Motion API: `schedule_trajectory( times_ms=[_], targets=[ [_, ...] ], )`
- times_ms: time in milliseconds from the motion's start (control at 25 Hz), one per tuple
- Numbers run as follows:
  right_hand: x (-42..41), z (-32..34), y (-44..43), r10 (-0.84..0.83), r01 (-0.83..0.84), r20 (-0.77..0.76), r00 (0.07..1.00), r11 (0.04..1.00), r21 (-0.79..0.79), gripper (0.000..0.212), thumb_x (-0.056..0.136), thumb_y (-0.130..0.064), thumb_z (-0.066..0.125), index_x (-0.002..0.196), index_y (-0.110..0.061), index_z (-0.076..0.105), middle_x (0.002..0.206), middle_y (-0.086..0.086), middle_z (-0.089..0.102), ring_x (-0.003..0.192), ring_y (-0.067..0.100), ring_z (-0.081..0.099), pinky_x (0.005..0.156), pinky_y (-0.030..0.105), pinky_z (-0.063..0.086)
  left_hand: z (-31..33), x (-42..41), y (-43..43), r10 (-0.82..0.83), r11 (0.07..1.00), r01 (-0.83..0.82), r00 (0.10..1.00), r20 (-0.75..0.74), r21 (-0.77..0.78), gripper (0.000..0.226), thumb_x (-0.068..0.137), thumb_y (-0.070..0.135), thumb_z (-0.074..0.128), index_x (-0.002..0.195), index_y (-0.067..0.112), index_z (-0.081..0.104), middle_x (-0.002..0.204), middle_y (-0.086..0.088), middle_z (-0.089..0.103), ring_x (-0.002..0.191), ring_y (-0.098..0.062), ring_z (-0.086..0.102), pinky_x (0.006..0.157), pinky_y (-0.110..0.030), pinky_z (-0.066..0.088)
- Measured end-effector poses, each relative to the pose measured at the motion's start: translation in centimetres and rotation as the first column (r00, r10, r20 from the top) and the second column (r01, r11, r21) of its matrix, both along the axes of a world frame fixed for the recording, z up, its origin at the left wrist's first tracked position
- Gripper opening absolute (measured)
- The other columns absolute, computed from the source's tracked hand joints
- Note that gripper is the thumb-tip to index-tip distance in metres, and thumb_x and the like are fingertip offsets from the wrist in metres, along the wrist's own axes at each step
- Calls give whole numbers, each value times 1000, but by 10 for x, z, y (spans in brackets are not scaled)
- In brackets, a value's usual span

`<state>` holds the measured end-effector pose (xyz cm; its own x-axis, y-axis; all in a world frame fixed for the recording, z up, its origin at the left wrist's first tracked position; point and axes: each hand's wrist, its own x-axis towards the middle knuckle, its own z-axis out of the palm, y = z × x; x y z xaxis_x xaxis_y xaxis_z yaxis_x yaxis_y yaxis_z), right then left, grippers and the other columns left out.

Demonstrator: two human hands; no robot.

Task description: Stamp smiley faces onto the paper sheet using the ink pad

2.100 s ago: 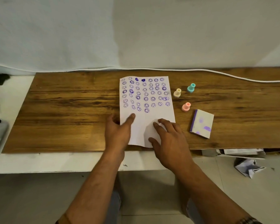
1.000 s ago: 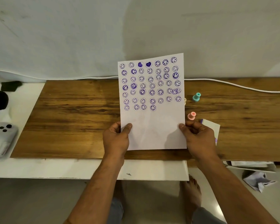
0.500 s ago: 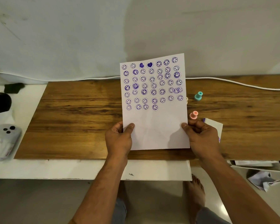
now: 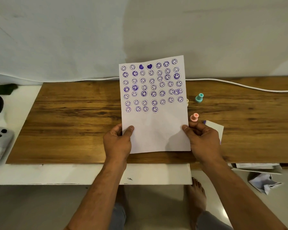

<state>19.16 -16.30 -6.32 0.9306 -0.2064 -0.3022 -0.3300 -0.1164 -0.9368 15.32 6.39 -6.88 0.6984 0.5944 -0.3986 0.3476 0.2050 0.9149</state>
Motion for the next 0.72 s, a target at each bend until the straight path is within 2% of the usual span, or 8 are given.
schedule_trajectory(
  times_ms=[160, 240, 320, 400, 480, 600, 640, 720],
  targets=[
    [-2, 2, -1, 23, -23, -3, 1000, 998, -51, 13, 92, -29, 78, 105, -28, 75, 98, -15, 74, 90, 4, 67, 54, 7, 49, -1, 0, 0, 3, 997, -2, 1000, -13, 74, 18, 89, 15, 78, 104, 25, 76, 93, 14, 79, 80, -3, 76, 61, -10, 55],
    [-2, 2, -1, 56, -57, -6, 998, 991, -121, 13, 92, -32, 76, 105, -31, 74, 97, -18, 71, 90, 3, 65, 53, 8, 48, -1, 0, 0, -10, 984, 13, 1000, -20, 176, 22, 89, 13, 77, 109, 22, 73, 100, 6, 79, 83, -5, 74, 67, -13, 57],
    [-1, 0, 2, 86, -86, -11, 996, 977, -193, 15, 93, -33, 75, 108, -29, 73, 96, -17, 68, 89, 6, 64, 59, 14, 49, 0, -2, 0, -59, 943, 70, 997, -44, 325, 31, 89, 12, 77, 117, 20, 69, 107, 3, 78, 88, -5, 73, 71, -8, 54],
    [0, -1, 6, 114, -118, -30, 993, 960, -255, 19, 94, -33, 74, 111, -26, 73, 97, -12, 67, 89, 9, 63, 64, 20, 51, 1, -6, -3, -123, 829, 162, 986, -108, 535, 45, 89, 12, 76, 131, 20, 63, 116, 2, 77, 97, -13, 73, 75, -11, 50],
    [-1, -1, 8, 139, -141, -29, 990, 941, -308, 19, 94, -33, 74, 111, -24, 74, 92, -15, 66, 86, 6, 63, 66, 23, 52, 1, -10, -5, -176, 669, 259, 966, -190, 697, 54, 86, 12, 76, 137, 21, 59, 121, -1, 75, 104, -24, 70, 84, -28, 52],
    [-6, 8, 13, 189, -129, 76, 979, 864, -487, 18, 95, -34, 73, 109, -23, 73, 82, -23, 64, 81, 6, 66, 70, 28, 52, -1, -12, -3, -189, 495, 360, 933, -306, 791, 55, 84, 16, 77, 135, 16, 59, 124, -9, 70, 112, -35, 62, 93, -47, 50],
    [-8, 12, 15, 226, -98, 149, 963, 804, -587, 21, 94, -35, 73, 111, -22, 70, 85, -17, 68, 85, 12, 67, 72, 29, 50, -2, -12, -3, -168, 462, 383, 923, -345, 800, 56, 84, 19, 78, 135, 15, 57, 125, -12, 67, 114, -37, 60, 94, -49, 47],
    [-10, 16, 19, 327, -32, 259, 909, 674, -738, 35, 94, -39, 71, 124, -22, 65, 112, -2, 72, 104, 20, 63, 83, 34, 46, -2, -10, -2, -129, 436, 395, 917, -378, 809, 61, 83, 22, 80, 138, 14, 54, 130, -16, 58, 120, -38, 55, 95, -52, 43]
  ],
)
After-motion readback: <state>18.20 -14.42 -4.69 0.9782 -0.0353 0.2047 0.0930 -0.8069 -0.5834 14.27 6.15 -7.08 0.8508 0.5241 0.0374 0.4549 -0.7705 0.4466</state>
